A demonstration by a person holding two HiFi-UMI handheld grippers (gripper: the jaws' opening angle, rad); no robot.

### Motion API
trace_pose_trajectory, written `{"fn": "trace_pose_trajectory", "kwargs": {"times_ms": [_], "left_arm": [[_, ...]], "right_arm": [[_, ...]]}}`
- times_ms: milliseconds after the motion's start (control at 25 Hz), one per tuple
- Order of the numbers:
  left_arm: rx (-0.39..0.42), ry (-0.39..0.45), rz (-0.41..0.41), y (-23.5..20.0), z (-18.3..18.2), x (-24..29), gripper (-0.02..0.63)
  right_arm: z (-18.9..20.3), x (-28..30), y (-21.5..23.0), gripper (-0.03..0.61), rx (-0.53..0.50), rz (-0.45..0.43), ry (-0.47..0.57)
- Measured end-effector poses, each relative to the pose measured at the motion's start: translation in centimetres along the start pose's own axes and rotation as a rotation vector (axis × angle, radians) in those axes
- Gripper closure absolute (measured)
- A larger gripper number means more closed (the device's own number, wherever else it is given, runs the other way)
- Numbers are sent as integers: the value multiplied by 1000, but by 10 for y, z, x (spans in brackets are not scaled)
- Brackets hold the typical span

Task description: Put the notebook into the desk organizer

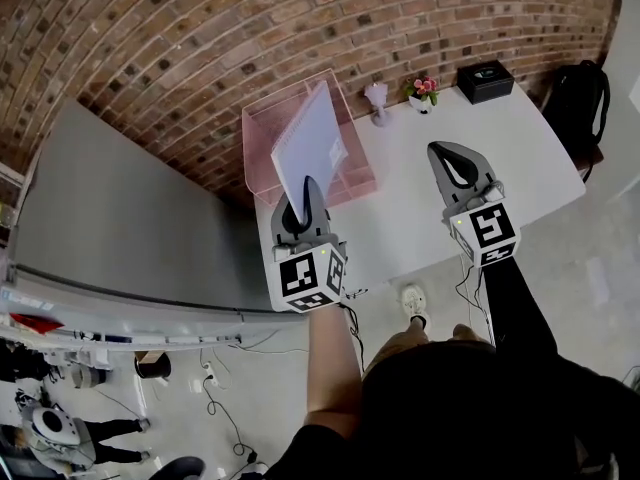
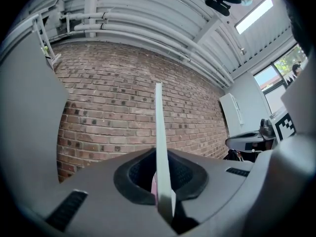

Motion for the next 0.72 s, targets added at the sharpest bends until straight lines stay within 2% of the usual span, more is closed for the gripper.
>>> {"fn": "trace_pose_trajectory", "kwargs": {"times_ms": [320, 720], "left_arm": [[-20, 5, 17, -15, 15, 52, 575], [-12, -10, 14, -37, 37, 103, 575]], "right_arm": [[15, 49, 22, 557, -12, 17, 2], [41, 104, 37, 557, -13, -4, 8]]}}
Point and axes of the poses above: the fingertips, and each gripper's own axes: x forward along the fingers, y to its right, z out of its underside, the point moved 3 cm from there along -x, backward along the fingers, and after that the axes turned 10 degrees about y, right-handed, at the moved point
